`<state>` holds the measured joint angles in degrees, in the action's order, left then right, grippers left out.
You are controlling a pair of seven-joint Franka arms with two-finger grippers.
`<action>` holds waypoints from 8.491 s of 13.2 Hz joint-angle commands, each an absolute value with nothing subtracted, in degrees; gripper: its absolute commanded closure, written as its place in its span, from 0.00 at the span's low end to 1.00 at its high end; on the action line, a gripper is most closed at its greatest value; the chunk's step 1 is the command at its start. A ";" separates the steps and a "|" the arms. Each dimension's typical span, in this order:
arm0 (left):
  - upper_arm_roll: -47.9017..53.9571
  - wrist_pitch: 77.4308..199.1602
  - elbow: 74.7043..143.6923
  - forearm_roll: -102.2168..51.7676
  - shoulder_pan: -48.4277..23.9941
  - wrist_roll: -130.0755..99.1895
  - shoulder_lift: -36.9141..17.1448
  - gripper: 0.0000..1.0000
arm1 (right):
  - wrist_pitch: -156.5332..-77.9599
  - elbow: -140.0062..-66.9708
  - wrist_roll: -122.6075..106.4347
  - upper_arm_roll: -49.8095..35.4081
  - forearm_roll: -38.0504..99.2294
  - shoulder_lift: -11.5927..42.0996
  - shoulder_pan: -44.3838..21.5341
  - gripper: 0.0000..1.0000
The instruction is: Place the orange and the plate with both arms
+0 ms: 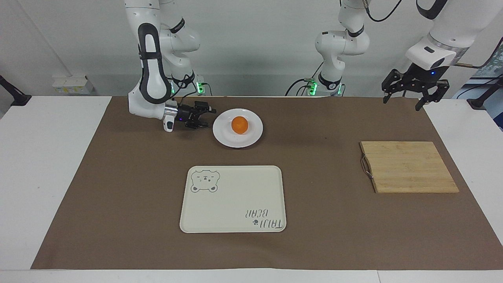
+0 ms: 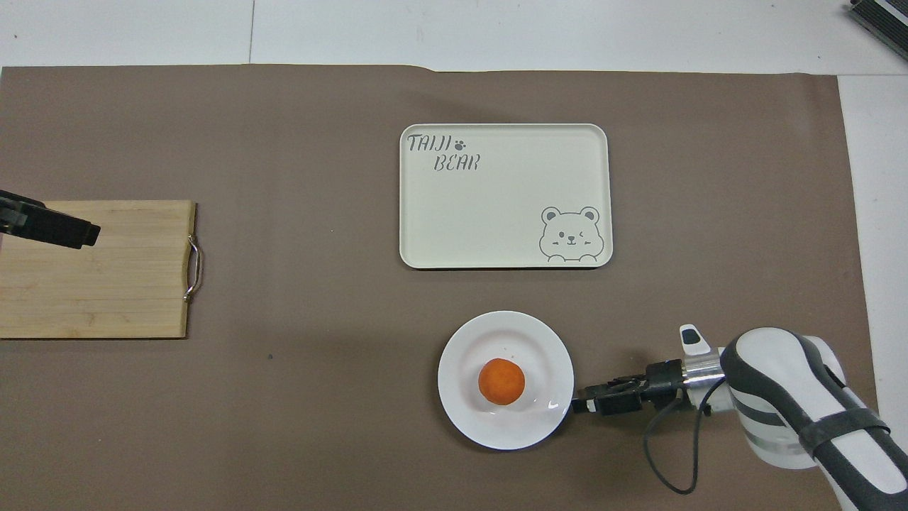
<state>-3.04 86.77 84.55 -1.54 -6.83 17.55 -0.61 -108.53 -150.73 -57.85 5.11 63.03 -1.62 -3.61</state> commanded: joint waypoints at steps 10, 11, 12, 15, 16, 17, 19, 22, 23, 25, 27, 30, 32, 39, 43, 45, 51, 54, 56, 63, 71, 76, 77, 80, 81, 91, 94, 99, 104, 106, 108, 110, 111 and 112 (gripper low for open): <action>-2.81 85.87 86.57 0.53 -6.06 15.03 1.67 0.00 | -114.35 -153.02 -59.68 5.01 68.99 -2.90 -9.58 0.00; -2.81 85.61 87.96 0.53 -6.06 15.03 2.63 0.00 | -114.35 -153.19 -59.68 5.01 68.99 -2.99 -9.58 0.00; -2.81 85.43 90.07 0.61 -6.06 14.94 3.94 0.00 | -114.35 -153.28 -59.68 5.01 69.08 -2.99 -9.58 0.00; -2.81 86.22 91.67 0.62 -5.54 12.85 5.19 0.00 | -114.78 -153.28 -59.76 5.01 69.08 -2.90 -9.67 0.12; -2.81 86.05 91.67 0.62 -5.45 10.74 5.19 0.00 | -115.48 -153.19 -59.77 5.01 69.08 -2.90 -9.67 0.35; -2.81 86.13 91.58 0.62 -5.45 9.50 5.10 0.00 | -115.66 -153.19 -59.68 5.01 69.08 -2.81 -9.75 0.52; -2.81 86.40 91.32 0.79 -5.36 9.49 4.92 0.00 | -115.66 -153.11 -59.59 5.01 69.08 -2.73 -9.76 0.60; -2.81 86.40 90.97 1.14 -5.36 9.67 4.75 0.00 | -115.75 -153.02 -59.59 4.92 68.99 -2.64 -9.76 0.63; -2.73 86.31 90.97 1.14 -5.36 9.67 4.75 0.00 | -115.75 -153.02 -59.59 5.01 68.99 -2.55 -9.76 0.69; -2.72 86.31 90.97 1.14 -5.54 9.67 4.66 0.00 | -116.01 -152.93 -59.59 4.92 68.99 -2.55 -9.76 0.85; -2.72 86.40 90.97 1.14 -5.36 9.67 4.75 0.00 | -116.19 -152.93 -59.68 4.92 68.99 -2.46 -9.76 0.93; -2.72 86.13 90.97 1.14 -5.36 9.58 4.75 0.00 | -116.19 -152.41 -59.85 4.92 68.82 -2.11 -9.76 1.00; -2.72 86.04 90.97 1.14 -5.36 9.58 4.75 0.00 | -115.93 -151.53 -59.68 4.92 68.82 -1.76 -9.67 1.00; -2.72 85.96 90.97 1.14 -5.45 9.58 4.75 0.00 | -112.16 -148.72 -51.17 4.92 68.82 -0.79 -9.49 1.00; -2.72 85.78 90.97 1.14 -5.36 9.58 4.75 0.00 | -107.51 -145.29 -44.84 4.92 68.91 0.87 -8.70 1.00; -2.72 85.78 90.97 1.14 -5.45 9.58 4.75 0.00 | -104.43 -143.10 -41.85 5.01 68.91 1.84 -7.65 1.00; -2.72 85.87 90.97 1.14 -5.45 9.49 4.75 0.00 | -102.22 -132.47 -29.45 5.10 66.63 6.05 -7.21 1.00; -2.72 85.87 90.97 1.06 -5.54 9.41 4.75 0.00 | -102.22 -125.97 -24.27 5.01 64.87 9.66 -7.03 1.00; -2.72 86.31 90.97 1.05 -5.80 9.40 4.75 0.00 | -102.57 -120.61 -19.01 5.01 64.69 12.47 -7.91 1.00; -2.72 86.22 90.97 1.05 -5.89 9.49 4.75 0.00 | -106.25 -105.66 -10.98 4.92 61.00 20.55 -8.26 1.00; -2.72 86.22 91.05 1.05 -5.98 9.58 4.75 0.00 | -108.99 -95.55 -11.87 4.31 61.52 29.87 -7.91 1.00; -2.72 86.22 91.05 1.05 -5.98 9.49 4.75 0.00 | -108.28 -96.41 -17.39 4.31 60.39 30.23 -7.74 1.00; -2.72 86.22 91.05 1.05 -5.98 9.49 4.75 0.00 | -108.89 -96.42 -18.10 4.31 59.77 30.58 -7.82 1.00; -2.72 86.22 91.05 1.05 -6.06 9.41 4.75 0.00 | -109.86 -96.42 -18.28 4.31 59.50 31.20 -8.17 1.00; -2.72 86.22 91.05 1.05 -6.06 9.40 4.75 0.00 | -109.86 -96.50 -18.28 4.31 58.72 31.20 -8.17 1.00; -2.64 86.22 91.05 0.97 -6.15 9.32 4.75 0.00 | -113.29 -98.17 -18.19 4.39 56.07 31.03 -7.30 0.00; -2.64 86.22 91.05 0.88 -6.15 9.32 4.75 0.00 | -113.38 -97.82 -17.50 4.57 56.16 30.85 -7.12 0.00; -2.55 86.31 91.05 0.79 -6.24 9.23 4.75 0.00 | -117.68 -94.76 -16.96 5.36 45.13 29.18 -7.56 0.00; -2.37 86.31 91.05 0.70 -6.15 9.32 4.75 0.00 | -119.36 -93.78 -12.06 5.19 20.27 23.13 -8.26 0.00; -2.37 86.40 90.97 0.70 -6.15 9.58 4.75 0.00 | -118.39 -94.13 -9.68 5.10 13.74 20.40 -8.26 0.00; -2.37 86.40 90.97 0.70 -6.15 9.58 4.75 0.00 | -115.24 -94.04 -7.05 5.36 8.81 18.03 -8.26 0.00; -2.37 86.40 90.97 0.70 -6.15 9.67 4.75 0.00 | -111.55 -93.96 -3.54 5.45 4.06 14.96 -7.21 0.00; -2.37 86.31 91.05 0.70 -6.15 9.67 4.75 0.00 | -109.45 -93.96 -2.04 5.45 3.87 13.64 -5.64 0.00; -2.37 86.31 90.97 0.70 -6.15 9.67 4.75 0.00 | -107.68 -93.96 -1.76 5.45 3.69 12.49 -4.49 0.00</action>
